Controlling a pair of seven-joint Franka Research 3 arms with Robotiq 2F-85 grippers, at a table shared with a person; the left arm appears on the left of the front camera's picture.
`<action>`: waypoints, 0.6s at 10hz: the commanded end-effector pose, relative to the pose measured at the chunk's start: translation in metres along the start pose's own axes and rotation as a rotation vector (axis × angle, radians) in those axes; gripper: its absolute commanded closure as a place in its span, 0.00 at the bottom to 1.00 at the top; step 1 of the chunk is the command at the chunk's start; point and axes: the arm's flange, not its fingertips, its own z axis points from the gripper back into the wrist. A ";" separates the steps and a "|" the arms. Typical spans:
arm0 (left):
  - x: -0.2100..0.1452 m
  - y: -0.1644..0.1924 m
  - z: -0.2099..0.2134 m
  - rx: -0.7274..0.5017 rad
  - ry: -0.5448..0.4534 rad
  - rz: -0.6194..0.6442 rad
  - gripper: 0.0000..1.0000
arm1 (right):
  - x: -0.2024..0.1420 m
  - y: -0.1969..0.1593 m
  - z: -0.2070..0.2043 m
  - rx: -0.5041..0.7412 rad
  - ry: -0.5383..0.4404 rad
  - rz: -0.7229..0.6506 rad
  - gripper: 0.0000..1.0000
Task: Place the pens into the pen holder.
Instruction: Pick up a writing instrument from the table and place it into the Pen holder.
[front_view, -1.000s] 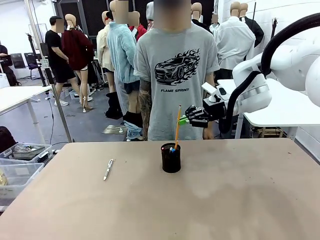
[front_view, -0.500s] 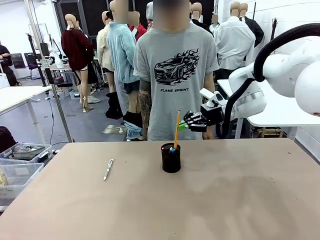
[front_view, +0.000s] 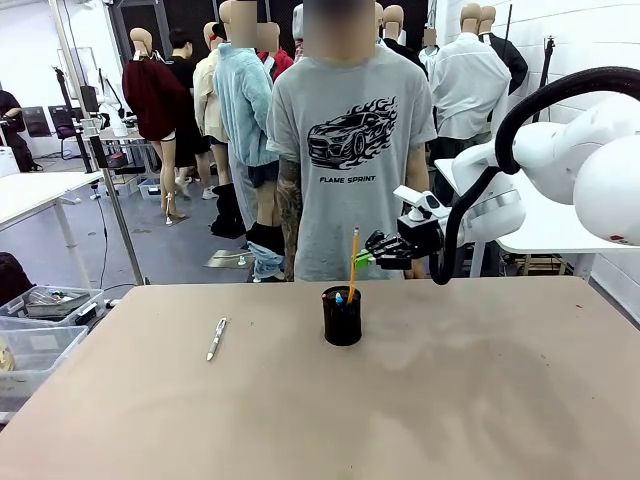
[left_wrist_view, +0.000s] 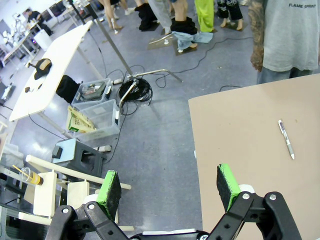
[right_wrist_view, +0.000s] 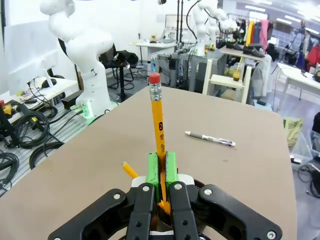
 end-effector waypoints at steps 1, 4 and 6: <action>0.001 0.001 -0.001 0.003 -0.006 0.004 0.00 | 0.002 -0.007 0.001 0.002 0.067 -0.037 0.82; 0.001 0.001 -0.001 0.003 -0.006 0.004 0.00 | 0.003 -0.008 -0.001 -0.011 0.111 -0.050 0.24; 0.001 0.001 -0.001 0.003 -0.006 0.004 0.00 | 0.004 -0.008 0.001 -0.030 0.123 -0.043 0.08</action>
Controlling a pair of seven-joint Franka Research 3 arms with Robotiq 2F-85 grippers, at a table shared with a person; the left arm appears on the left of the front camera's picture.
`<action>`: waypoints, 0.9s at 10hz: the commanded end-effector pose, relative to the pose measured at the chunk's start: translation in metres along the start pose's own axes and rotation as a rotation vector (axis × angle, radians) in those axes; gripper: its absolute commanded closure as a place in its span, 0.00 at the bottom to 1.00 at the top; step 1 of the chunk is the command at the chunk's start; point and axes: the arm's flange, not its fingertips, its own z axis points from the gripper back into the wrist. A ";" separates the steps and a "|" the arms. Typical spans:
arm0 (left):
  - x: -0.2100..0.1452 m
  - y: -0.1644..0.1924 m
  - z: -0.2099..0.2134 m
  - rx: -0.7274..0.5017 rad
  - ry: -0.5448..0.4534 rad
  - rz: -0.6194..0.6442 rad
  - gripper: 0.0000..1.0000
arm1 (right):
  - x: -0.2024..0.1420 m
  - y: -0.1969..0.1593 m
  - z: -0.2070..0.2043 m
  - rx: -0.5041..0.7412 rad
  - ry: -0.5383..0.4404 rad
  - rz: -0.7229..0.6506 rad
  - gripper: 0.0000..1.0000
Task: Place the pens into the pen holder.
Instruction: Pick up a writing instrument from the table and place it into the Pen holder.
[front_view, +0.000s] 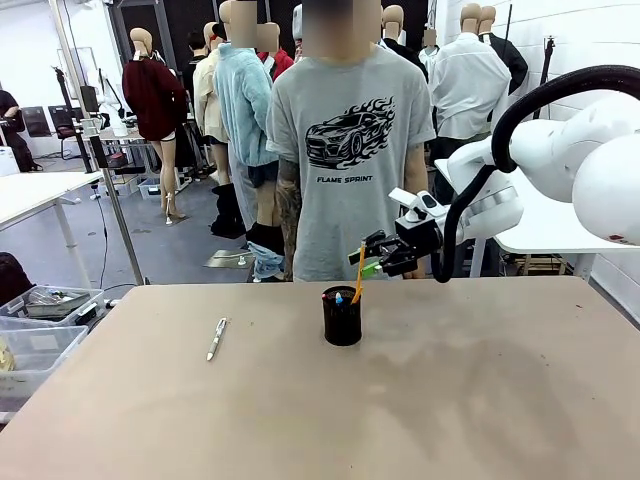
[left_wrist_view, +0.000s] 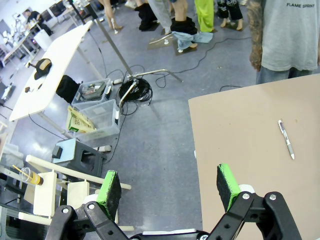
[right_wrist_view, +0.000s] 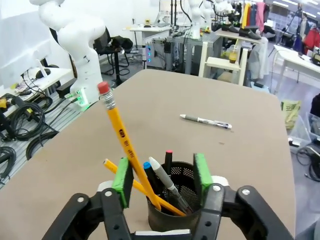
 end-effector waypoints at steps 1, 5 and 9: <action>0.001 0.001 -0.001 0.003 -0.006 0.004 0.00 | 0.009 -0.001 0.002 -0.021 0.053 -0.018 0.08; 0.001 0.001 -0.001 0.003 -0.006 0.004 0.00 | 0.015 -0.013 -0.003 -0.075 0.098 -0.045 0.08; 0.001 0.001 -0.001 0.003 -0.006 0.004 0.00 | 0.009 -0.032 -0.016 -0.059 0.125 -0.091 0.08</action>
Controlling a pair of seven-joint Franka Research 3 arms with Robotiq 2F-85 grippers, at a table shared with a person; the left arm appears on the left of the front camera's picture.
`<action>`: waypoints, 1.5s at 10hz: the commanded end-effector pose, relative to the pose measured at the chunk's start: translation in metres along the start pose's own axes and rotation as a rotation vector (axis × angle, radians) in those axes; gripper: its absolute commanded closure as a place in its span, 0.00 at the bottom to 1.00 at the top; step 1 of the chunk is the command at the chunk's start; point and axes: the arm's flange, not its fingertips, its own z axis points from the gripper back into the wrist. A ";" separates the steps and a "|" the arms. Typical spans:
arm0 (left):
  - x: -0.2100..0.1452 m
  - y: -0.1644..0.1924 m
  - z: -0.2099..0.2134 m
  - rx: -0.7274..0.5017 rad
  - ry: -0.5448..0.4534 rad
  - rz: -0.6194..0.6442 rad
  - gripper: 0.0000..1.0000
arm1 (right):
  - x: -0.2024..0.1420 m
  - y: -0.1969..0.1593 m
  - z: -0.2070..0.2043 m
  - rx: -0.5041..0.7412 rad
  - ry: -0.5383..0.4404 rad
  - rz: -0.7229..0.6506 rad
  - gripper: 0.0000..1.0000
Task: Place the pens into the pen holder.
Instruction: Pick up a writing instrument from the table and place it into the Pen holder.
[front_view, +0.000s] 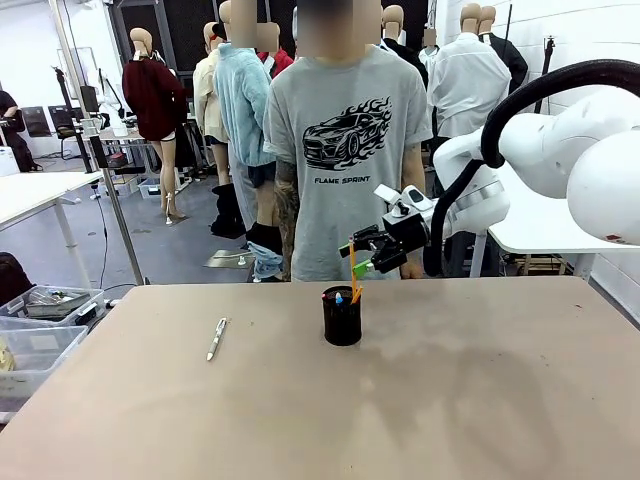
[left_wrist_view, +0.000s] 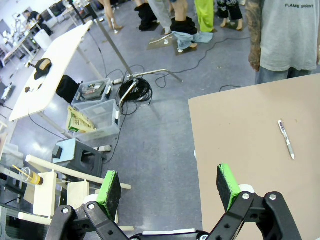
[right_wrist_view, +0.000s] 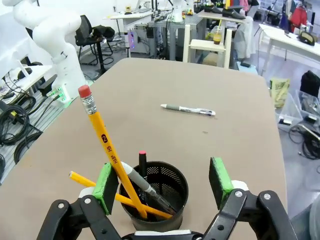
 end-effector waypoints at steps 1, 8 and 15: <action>0.001 0.001 -0.001 0.003 -0.006 0.004 0.00 | -0.004 -0.017 -0.004 0.013 0.065 -0.057 0.08; 0.001 0.001 -0.001 0.003 -0.006 0.004 0.00 | -0.009 -0.013 -0.007 0.081 0.370 -0.226 0.08; 0.001 0.001 -0.001 0.003 -0.006 0.004 0.00 | 0.021 0.032 0.038 -0.073 0.599 -0.264 0.08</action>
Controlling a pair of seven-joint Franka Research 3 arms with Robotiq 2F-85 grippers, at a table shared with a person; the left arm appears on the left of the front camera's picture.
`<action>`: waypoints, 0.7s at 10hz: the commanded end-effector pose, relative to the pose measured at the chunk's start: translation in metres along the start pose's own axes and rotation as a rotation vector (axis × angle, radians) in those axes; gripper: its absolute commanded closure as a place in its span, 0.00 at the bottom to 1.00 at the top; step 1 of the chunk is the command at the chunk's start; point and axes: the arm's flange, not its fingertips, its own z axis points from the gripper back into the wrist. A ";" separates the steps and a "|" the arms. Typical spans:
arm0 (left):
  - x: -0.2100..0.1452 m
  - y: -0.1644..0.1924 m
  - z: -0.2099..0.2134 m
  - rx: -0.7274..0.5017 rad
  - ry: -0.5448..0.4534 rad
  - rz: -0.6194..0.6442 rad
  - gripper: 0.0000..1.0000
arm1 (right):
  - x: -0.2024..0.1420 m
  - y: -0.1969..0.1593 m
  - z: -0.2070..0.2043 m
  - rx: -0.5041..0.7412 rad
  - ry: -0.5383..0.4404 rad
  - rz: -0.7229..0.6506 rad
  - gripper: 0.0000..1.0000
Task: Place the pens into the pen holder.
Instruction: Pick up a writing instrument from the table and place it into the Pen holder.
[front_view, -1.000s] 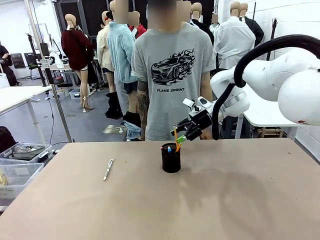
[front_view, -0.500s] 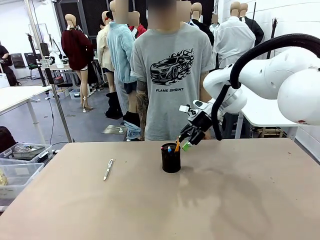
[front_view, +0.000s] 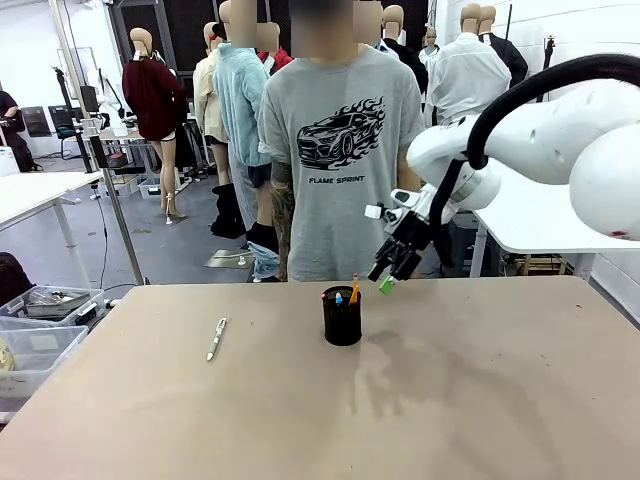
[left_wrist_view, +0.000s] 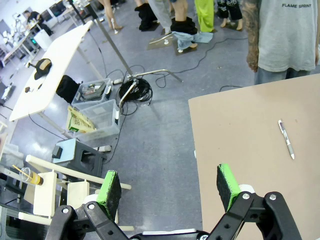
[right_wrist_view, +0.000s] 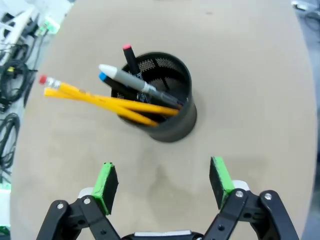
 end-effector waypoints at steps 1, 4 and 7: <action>0.001 0.000 -0.001 0.003 -0.006 0.003 0.00 | -0.014 0.061 0.036 -0.153 0.070 -0.041 0.08; 0.001 0.000 -0.001 0.003 -0.006 0.003 0.00 | -0.058 0.141 0.094 -0.376 0.099 -0.146 0.08; 0.001 0.000 -0.001 0.003 -0.006 0.003 0.00 | -0.099 0.198 0.146 -0.584 0.151 -0.377 0.08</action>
